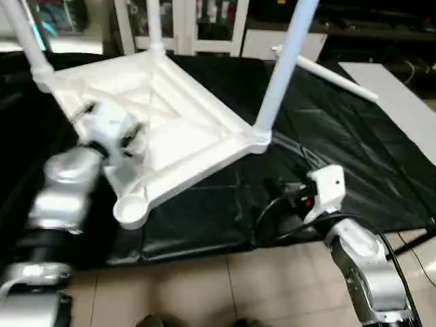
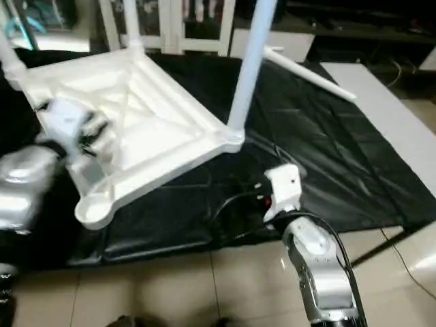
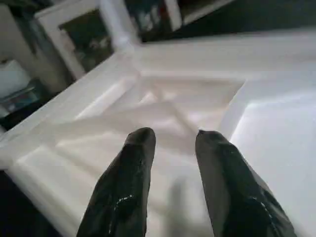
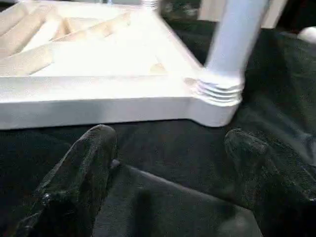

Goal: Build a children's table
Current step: Rotate table base

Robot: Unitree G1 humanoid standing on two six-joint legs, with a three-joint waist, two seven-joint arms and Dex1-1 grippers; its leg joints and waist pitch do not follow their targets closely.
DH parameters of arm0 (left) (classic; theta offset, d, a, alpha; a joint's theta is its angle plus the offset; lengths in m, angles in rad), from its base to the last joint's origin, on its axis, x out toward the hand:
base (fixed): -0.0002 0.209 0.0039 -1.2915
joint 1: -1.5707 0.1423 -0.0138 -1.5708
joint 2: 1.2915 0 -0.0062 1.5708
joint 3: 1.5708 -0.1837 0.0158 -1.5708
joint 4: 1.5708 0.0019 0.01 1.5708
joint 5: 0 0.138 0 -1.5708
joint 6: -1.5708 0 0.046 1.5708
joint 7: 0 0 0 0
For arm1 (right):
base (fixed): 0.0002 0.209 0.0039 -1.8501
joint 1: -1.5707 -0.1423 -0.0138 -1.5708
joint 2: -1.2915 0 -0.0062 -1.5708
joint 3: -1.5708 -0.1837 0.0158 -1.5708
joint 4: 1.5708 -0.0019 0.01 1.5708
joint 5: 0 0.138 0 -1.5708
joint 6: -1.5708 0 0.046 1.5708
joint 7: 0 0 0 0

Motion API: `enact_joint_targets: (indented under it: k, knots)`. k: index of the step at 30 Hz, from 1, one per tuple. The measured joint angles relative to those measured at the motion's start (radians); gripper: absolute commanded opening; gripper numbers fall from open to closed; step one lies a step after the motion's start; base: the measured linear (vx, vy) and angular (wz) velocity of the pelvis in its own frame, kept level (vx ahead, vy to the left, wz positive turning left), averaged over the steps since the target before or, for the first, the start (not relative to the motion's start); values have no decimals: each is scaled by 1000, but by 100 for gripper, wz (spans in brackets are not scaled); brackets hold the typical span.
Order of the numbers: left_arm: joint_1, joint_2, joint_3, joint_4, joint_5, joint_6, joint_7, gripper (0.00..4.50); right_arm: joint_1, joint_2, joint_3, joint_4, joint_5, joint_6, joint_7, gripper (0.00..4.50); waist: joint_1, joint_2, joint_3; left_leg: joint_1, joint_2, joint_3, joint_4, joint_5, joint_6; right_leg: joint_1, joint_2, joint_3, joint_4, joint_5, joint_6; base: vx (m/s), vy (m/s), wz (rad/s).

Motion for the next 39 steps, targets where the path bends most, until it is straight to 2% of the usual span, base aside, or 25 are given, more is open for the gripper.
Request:
enact_joint_targets:
  k: [4, 6, 8, 14, 18, 19, 23, 26, 29, 33, 35, 37, 39]
  knots:
    - [55, 47, -50, -60, 17, 107, -41, 167, -14, -13, 8, -23, 59, 45, 65, 386, -3, -1, 0, 0, 0, 0, -1, 0, 0, 0, 0, 0, 0, 0, 0, 0, 0, 0]
    - [103, 42, -92, -101, 18, 176, -87, 167, -17, -26, 8, -29, 69, 52, 86, 386, -2, -2, 0, 0, 0, 0, -1, 0, 0, -1, 0, 0, 1, 0, 0, 0, 0, 0]
    - [103, 47, -116, -133, 25, 213, -114, 167, -20, -28, 8, -28, 69, 53, 88, 386, 2, -3, -1, 2, 0, 0, -1, 0, 0, 1, 0, 0, 2, -1, 0, 0, 0, 0]
    - [120, 48, -173, -209, 60, 278, -157, 167, -20, -42, 0, -28, 60, 53, 76, 386, 1, 5, -5, 5, -1, 0, 1, 0, -1, 5, -1, 2, 2, -3, 4, 0, 0, 0]
    - [120, 19, -188, -234, 41, 313, -168, 167, -19, -46, -4, -28, 60, 53, 75, 386, 2, 8, -7, 5, -1, -1, 0, 0, -1, 6, -1, 1, 2, -3, 5, 0, 0, 0]
    - [116, -5, -188, -233, 35, 315, -169, 167, -19, -46, -6, -28, 60, 53, 73, 386, 3, 8, -7, 5, -1, -1, 1, 0, -1, 7, -1, 1, 2, -3, 5, 0, 0, 0]
    - [95, -188, -215, -198, -17, 312, -164, 167, -26, -45, -28, -26, 60, 51, 44, 386, 25, 9, -7, 5, -1, 0, 2, 0, 0, 14, -1, 3, 0, -4, 6, 0, 0, 0]
    - [75, -273, -234, -151, -45, 264, -128, 167, -42, -45, -30, -27, 61, 50, 45, 386, 24, 9, -7, 4, 0, -1, 3, 0, 0, 16, -1, 2, -3, -4, 6, 0, 0, 0]
    - [25, -323, -195, -129, -89, 187, -74, 167, -41, -55, -31, -32, 75, 53, 76, 386, 21, 8, -6, 3, 1, -2, 3, 1, 0, 15, -1, 0, -3, -2, 5, 0, 0, 0]
    - [-36, -259, -135, -180, -111, 188, -70, 167, -12, -124, -5, -93, 122, 87, 189, 386, 9, 9, -7, 5, 1, -4, 1, 1, 0, 15, 2, 0, -2, -2, 5, 0, 0, 0]
    - [-34, -203, -121, -196, -106, 201, -101, 167, -2, -158, 11, -109, 136, 99, 239, 386, 4, 9, -7, 4, 1, -4, 1, 1, 0, 14, 2, 0, -2, -3, 5, 0, 0, 0]
    - [2, -107, -126, -229, -105, 233, -199, 167, 3, -191, 30, -127, 140, 103, 285, 386, 0, 9, -7, 3, 1, -3, 1, 0, 1, 14, 2, 0, -3, -3, 4, 0, 0, 0]
    - [15, -87, -122, -229, -105, 247, -226, 167, 5, -200, 30, -128, 140, 104, 292, 386, 3, 9, -6, 3, 1, -3, 2, 0, 1, 14, 1, 0, -4, -3, 4, 0, 0, 0]
